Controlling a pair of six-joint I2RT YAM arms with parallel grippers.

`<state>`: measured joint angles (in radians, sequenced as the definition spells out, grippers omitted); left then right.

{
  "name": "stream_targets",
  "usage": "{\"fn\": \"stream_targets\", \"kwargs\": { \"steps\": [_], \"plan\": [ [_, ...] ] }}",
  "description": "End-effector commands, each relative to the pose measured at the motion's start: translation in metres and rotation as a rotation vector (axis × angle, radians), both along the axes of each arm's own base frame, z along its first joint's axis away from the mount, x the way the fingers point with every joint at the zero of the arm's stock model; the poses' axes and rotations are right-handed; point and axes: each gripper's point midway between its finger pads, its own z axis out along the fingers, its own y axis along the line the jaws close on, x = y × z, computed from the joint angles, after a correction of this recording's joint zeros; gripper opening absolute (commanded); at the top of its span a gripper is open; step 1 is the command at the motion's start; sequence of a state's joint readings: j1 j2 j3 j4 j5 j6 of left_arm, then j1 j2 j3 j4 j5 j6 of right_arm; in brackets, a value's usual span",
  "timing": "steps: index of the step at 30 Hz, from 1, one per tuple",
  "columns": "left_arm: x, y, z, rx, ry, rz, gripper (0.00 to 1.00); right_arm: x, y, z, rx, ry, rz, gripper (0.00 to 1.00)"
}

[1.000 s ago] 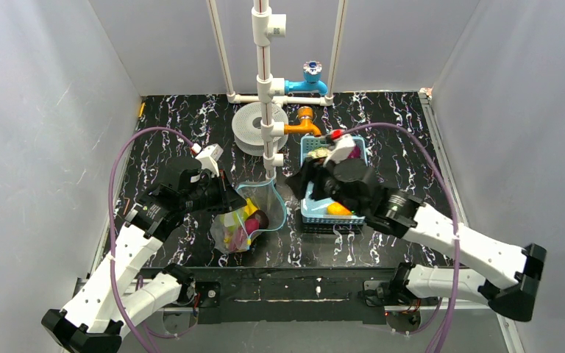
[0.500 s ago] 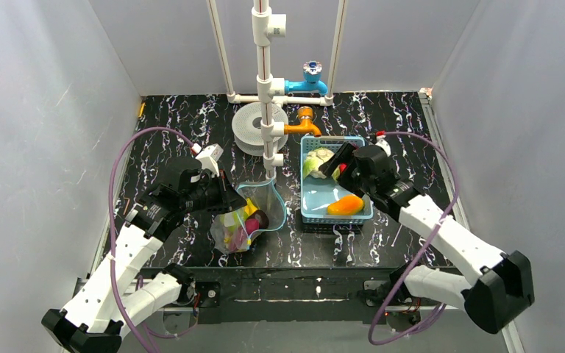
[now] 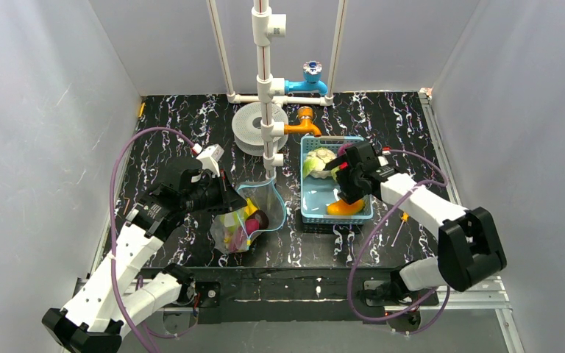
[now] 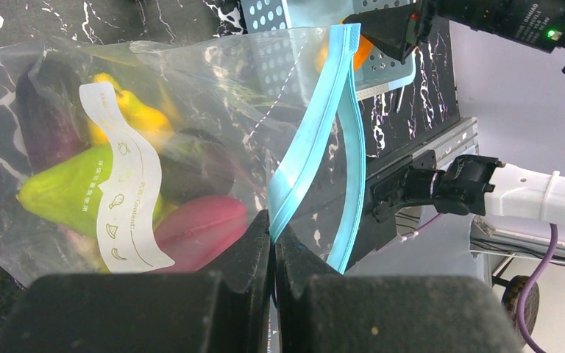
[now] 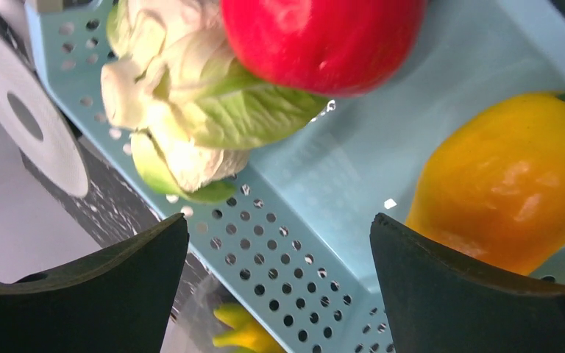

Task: Place the food in the zip-top bag and seal the zipper
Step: Pick up the fake vegetable from the bin.

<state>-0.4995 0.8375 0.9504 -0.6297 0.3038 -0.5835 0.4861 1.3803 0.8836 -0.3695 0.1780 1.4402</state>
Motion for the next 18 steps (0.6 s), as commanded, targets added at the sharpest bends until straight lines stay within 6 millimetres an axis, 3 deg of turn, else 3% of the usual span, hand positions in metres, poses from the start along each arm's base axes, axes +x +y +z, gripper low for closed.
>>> {"fn": "stream_targets", "kwargs": {
  "steps": [1,8,15,18],
  "plan": [
    [-0.004,0.000,0.003,0.010,-0.004,-0.027,0.00,0.021,-0.004,0.006,0.024,0.008,-0.141,0.98],
    [-0.003,0.001,0.002,0.021,-0.006,-0.031,0.00,0.048,0.004,0.005,0.067,-0.047,-0.192,0.98],
    [-0.003,0.002,0.001,0.026,-0.006,-0.030,0.00,0.065,0.010,-0.013,0.094,-0.075,-0.214,0.98],
    [-0.004,0.002,0.001,0.025,-0.005,-0.030,0.00,0.073,0.012,-0.018,0.118,-0.134,-0.216,0.94]
  ]
}}
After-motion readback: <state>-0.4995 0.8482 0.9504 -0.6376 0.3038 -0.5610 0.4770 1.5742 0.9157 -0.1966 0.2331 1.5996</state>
